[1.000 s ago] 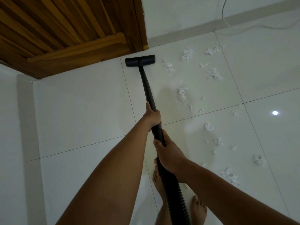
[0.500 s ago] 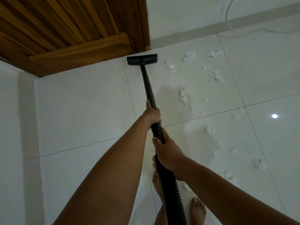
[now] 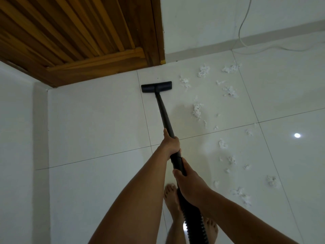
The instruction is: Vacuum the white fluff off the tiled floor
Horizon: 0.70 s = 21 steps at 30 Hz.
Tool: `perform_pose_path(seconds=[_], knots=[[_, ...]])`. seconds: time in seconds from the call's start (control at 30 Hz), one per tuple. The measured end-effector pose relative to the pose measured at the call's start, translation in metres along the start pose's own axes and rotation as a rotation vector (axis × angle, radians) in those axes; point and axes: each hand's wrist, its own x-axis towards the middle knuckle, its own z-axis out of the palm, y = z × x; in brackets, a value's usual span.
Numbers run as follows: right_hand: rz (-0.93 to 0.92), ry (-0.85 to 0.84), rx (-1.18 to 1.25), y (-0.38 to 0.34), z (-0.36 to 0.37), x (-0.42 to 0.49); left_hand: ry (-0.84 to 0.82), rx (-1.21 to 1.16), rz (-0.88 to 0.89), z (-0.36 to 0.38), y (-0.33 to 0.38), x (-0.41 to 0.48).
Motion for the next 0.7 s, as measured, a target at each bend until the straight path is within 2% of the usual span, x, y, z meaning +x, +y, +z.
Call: perform_pose_path(seconds=[0.37,0.7], knots=[[0.018,-0.016,-0.032,-0.037,0.010,-0.004,-0.004,-0.048,-0.043,-0.024,0.015,0.007],[0.067,-0.046,0.084,-0.082,0.022,0.002,-0.013,-0.039,-0.071,-0.054,0.045,0.027]])
